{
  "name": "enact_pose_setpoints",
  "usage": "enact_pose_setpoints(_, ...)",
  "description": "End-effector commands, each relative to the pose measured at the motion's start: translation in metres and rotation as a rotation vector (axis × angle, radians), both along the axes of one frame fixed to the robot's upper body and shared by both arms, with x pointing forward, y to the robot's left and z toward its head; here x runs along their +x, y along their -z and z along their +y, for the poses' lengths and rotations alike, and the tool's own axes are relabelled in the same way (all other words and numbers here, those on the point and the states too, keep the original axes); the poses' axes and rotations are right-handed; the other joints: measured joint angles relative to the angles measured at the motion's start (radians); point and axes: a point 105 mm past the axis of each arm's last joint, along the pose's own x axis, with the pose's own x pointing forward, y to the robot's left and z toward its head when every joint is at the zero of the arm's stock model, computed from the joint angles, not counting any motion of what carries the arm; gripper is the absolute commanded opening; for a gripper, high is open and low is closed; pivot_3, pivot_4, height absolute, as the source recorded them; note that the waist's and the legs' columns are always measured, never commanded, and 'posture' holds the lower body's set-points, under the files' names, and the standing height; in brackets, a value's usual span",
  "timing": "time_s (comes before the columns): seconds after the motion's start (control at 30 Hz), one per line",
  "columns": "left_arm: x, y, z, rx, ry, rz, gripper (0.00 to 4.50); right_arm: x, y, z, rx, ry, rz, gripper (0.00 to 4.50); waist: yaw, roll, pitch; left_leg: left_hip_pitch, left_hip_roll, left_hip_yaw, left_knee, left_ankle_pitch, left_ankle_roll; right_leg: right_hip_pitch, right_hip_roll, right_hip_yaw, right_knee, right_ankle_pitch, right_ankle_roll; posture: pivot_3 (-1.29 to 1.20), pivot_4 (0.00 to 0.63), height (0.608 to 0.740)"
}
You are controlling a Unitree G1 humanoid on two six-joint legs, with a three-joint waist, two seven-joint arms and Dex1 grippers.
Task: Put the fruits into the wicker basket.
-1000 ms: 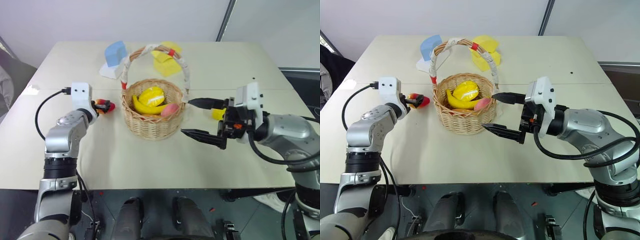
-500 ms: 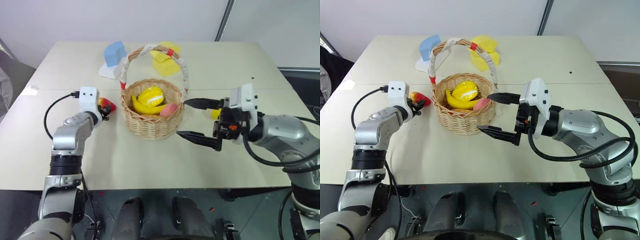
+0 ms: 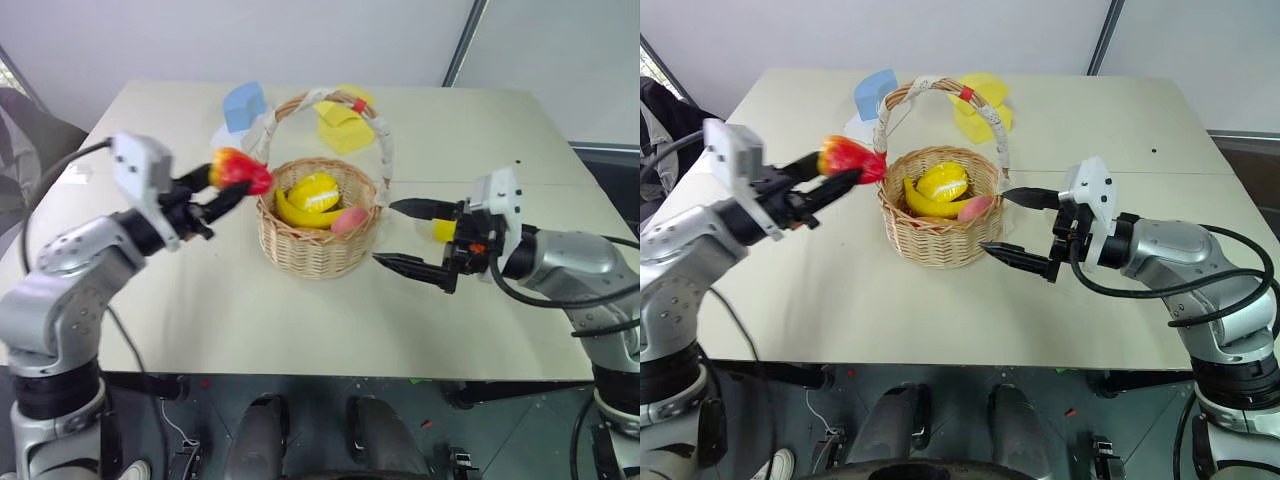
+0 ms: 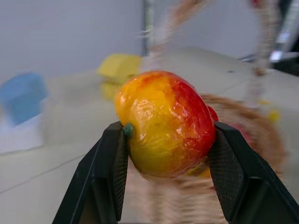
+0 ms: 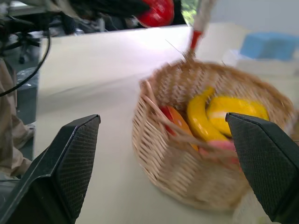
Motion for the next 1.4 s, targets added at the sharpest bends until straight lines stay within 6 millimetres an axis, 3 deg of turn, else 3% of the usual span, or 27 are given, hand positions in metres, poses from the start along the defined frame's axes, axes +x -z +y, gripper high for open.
enact_pose_setpoints(0.03,0.013,0.006,-0.024,0.011,0.006,0.015,2.58,0.023,0.004,-0.027,-0.02,0.184,-0.06,4.5,-0.004,0.0,0.0,0.0,0.0,0.0,0.0,0.0,0.0,0.0,0.001,0.0,0.0,0.0,0.0,0.0,0.15,0.74)
enact_pose_setpoints(0.1,0.022,0.011,-0.03,0.028,-0.012,0.026,3.25,0.035,0.01,-0.04,-0.018,0.289,-0.065,4.5,-0.011,0.0,0.0,0.0,0.001,0.0,0.0,0.0,0.0,-0.001,0.004,0.001,0.0,0.0,0.001,0.0,0.15,0.74)
enact_pose_setpoints(0.17,0.026,0.014,-0.033,0.052,-0.012,0.018,4.3,0.047,0.015,-0.054,-0.028,0.409,-0.074,4.5,-0.023,0.0,0.0,0.0,0.002,-0.001,-0.002,0.0,0.0,-0.002,0.006,0.001,0.001,0.0,0.001,0.0,0.15,0.74)
enact_pose_setpoints(0.2,0.027,0.014,-0.034,0.063,-0.009,0.007,4.41,0.052,0.018,-0.059,-0.035,0.458,-0.077,4.5,-0.028,0.0,0.0,0.0,0.002,-0.002,-0.003,0.0,0.0,-0.003,0.006,0.001,0.002,0.001,0.002,0.0,0.15,0.74)
enact_pose_setpoints(0.43,0.006,0.007,-0.028,-0.021,0.153,-0.054,4.41,0.089,0.037,-0.091,0.02,0.855,0.038,4.5,-0.034,0.002,0.0,0.001,0.003,-0.004,-0.004,0.0,0.0,-0.005,0.009,0.001,0.004,0.002,0.003,0.0,0.15,0.74)
enact_pose_setpoints(0.6,-0.009,0.013,-0.025,0.012,0.23,-0.057,4.41,0.098,0.05,-0.09,0.111,0.943,0.166,4.5,-0.026,0.002,0.0,0.0,0.002,-0.004,-0.004,0.0,0.0,-0.005,0.008,0.001,0.004,0.001,0.002,0.0,0.15,0.74)
enact_pose_setpoints(0.97,-0.017,0.018,-0.027,0.025,0.228,-0.061,4.41,0.107,0.074,-0.093,0.053,1.052,0.267,4.5,-0.029,0.002,0.0,0.0,0.002,-0.003,-0.004,0.0,0.0,-0.005,0.007,0.001,0.003,0.001,0.002,0.0,0.15,0.74)
enact_pose_setpoints(1.07,-0.017,0.019,-0.025,0.021,0.217,-0.059,4.5,0.108,0.069,-0.093,0.082,1.051,0.256,3.7,-0.031,0.002,0.0,0.0,0.002,-0.004,-0.004,0.0,0.0,-0.005,0.007,0.001,0.003,0.002,0.004,0.0,0.15,0.74)
enact_pose_setpoints(1.17,-0.017,0.019,-0.019,0.012,0.201,-0.058,4.5,0.106,0.061,-0.091,0.074,1.027,0.224,2.19,-0.032,0.002,0.0,0.0,0.002,-0.004,-0.004,0.0,0.0,-0.005,0.008,0.002,0.003,0.002,0.004,0.0,0.15,0.74)
enact_pose_setpoints(1.2,-0.018,0.019,-0.016,0.007,0.195,-0.058,4.5,0.104,0.058,-0.09,0.068,1.016,0.208,1.92,-0.032,0.002,0.0,0.0,0.002,-0.004,-0.004,0.0,0.0,-0.005,0.008,0.001,0.003,0.002,0.004,0.0,0.15,0.74)
enact_pose_setpoints(1.33,-0.019,0.021,0.003,-0.005,0.153,-0.062,4.5,0.09,0.035,-0.083,-0.068,0.875,0.045,1.92,-0.03,0.003,0.001,0.0,0.002,-0.004,-0.004,0.0,0.0,-0.005,0.008,0.001,0.003,0.002,0.004,0.0,0.15,0.74)
enact_pose_setpoints(1.4,-0.02,0.022,0.021,-0.029,0.113,-0.064,4.5,0.064,0.021,-0.058,-0.184,0.617,-0.065,1.92,-0.026,0.003,0.001,-0.001,0.002,-0.004,-0.004,0.0,0.001,-0.005,0.007,0.001,0.003,0.001,0.004,0.0,0.15,0.74)
